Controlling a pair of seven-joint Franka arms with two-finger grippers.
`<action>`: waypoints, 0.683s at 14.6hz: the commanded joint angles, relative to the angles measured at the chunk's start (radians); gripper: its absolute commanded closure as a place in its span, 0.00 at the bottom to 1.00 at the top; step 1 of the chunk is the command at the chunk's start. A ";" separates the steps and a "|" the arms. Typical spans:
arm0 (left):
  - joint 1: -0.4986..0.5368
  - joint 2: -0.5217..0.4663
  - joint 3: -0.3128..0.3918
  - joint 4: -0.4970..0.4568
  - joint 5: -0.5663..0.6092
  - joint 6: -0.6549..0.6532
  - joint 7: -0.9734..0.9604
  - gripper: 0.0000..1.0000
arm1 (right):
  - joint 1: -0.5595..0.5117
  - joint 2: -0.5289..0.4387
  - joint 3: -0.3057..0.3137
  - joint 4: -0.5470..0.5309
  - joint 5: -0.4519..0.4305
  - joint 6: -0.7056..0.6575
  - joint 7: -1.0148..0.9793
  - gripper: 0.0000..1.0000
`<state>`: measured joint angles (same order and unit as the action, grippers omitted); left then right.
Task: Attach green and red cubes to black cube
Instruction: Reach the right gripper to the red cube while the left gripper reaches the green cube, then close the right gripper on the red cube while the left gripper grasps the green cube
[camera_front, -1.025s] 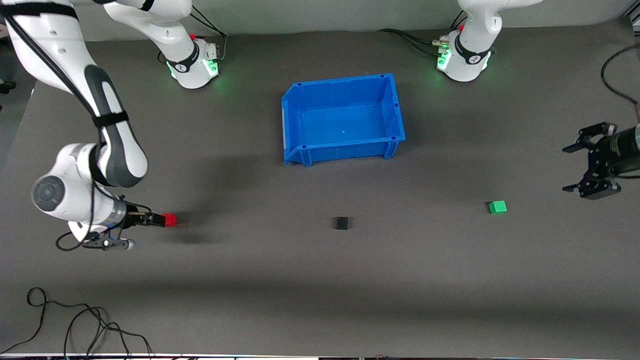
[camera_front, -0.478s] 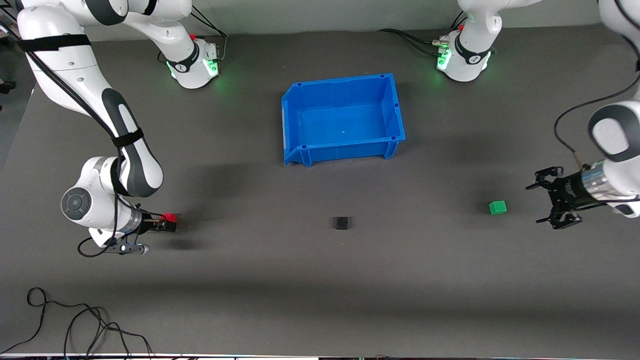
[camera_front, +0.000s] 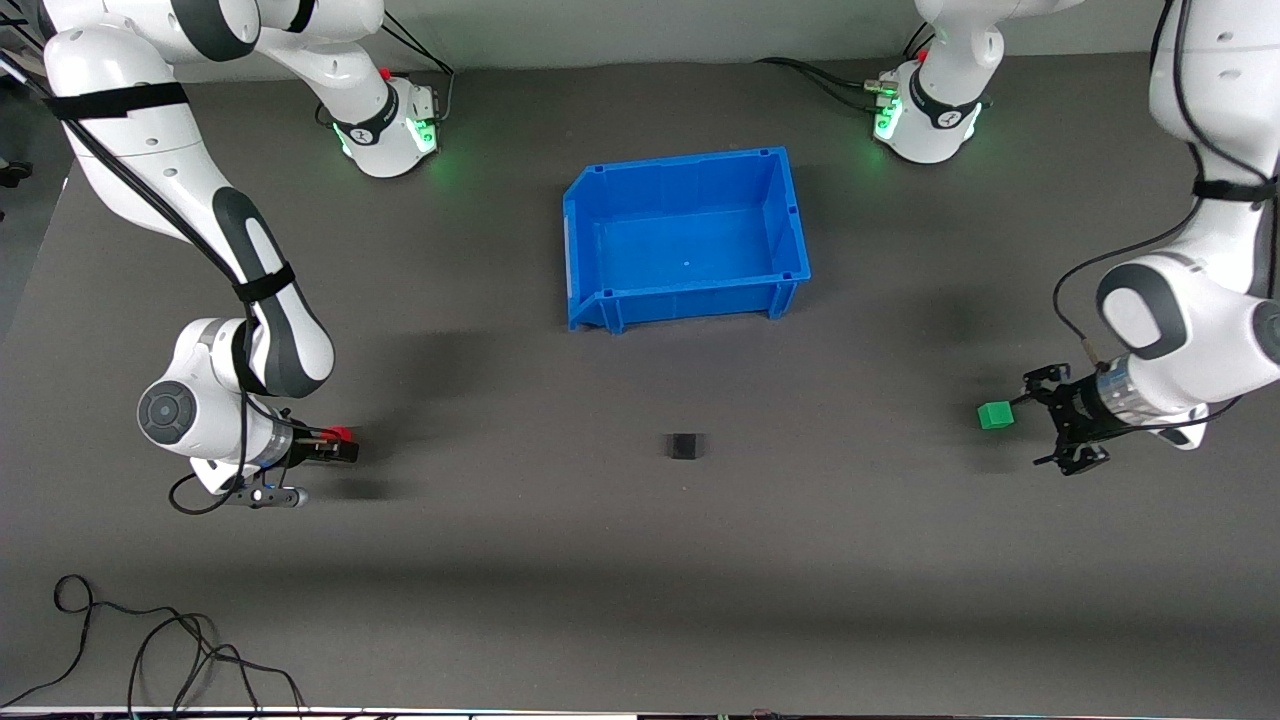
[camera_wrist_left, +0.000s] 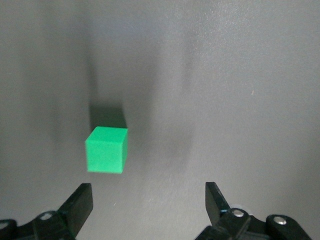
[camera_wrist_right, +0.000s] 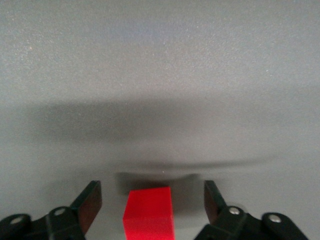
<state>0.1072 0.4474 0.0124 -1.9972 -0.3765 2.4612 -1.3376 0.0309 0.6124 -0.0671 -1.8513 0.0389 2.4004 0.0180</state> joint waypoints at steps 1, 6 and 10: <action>-0.008 0.036 -0.014 -0.014 -0.013 0.062 -0.005 0.00 | -0.002 -0.005 0.004 -0.019 0.026 0.026 -0.026 0.19; 0.000 0.024 -0.014 -0.069 -0.015 0.064 0.060 0.00 | 0.006 -0.005 0.007 -0.022 0.061 0.025 -0.026 0.34; 0.006 -0.004 -0.011 -0.080 -0.015 0.027 0.066 0.00 | 0.003 -0.005 0.007 -0.022 0.061 0.025 -0.027 0.35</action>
<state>0.1092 0.4905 -0.0018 -2.0347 -0.3775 2.5090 -1.3000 0.0342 0.6125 -0.0594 -1.8631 0.0776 2.4098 0.0178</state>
